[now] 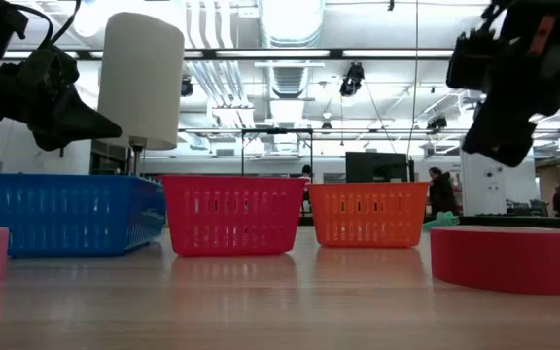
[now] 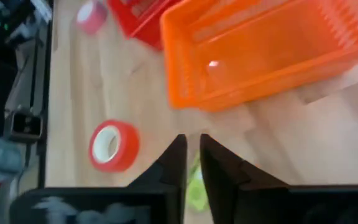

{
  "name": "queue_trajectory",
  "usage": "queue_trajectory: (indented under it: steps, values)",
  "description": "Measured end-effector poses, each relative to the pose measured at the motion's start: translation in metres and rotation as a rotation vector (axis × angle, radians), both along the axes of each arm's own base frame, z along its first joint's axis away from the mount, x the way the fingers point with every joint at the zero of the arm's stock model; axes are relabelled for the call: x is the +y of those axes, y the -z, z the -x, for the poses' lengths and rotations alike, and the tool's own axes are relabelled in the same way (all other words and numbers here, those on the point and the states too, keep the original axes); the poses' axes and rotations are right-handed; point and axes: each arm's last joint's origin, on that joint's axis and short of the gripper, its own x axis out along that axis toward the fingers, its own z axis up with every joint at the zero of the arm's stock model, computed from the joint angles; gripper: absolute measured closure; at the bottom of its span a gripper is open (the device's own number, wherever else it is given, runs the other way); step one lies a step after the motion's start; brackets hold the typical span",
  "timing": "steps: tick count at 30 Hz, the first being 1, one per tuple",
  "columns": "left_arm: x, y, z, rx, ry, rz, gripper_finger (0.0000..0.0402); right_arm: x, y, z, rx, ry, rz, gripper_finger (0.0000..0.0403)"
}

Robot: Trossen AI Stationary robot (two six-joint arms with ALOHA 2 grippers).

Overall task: Pick and place Stapler, Stapler remover, tape
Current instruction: Put the middle green staple box into the orange bin

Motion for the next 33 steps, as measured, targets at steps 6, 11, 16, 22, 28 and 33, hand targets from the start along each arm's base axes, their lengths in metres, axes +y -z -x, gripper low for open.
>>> queue_trajectory:
  steps: [6,11,16,22,28,33]
  values:
    - [0.000,0.000,0.000,0.000,0.000,0.000,0.0364,0.025,-0.013,-0.015,0.033,-0.051,-0.024,0.0285]
    - [0.000,0.000,0.000,0.000,-0.001,0.000,0.0364,0.036,-0.007,-0.025,0.181,-0.037,0.011,0.0249]
    - [0.000,0.000,0.000,0.000,-0.001,0.000,0.0364,0.044,-0.002,-0.034,0.347,-0.021,0.051,0.0237]
    - [0.000,0.000,0.000,0.000,-0.001,0.000,0.0364,0.052,0.004,-0.049,0.469,-0.015,0.105,0.0236]
    - [0.000,0.000,0.000,0.001,0.000,0.000,0.0364,0.057,0.021,-0.063,0.553,-0.022,0.181,0.0236]
    - [0.000,0.000,0.000,0.001,-0.001,0.000,0.0364,0.059,0.026,-0.069,0.649,-0.010,0.250,0.0236]
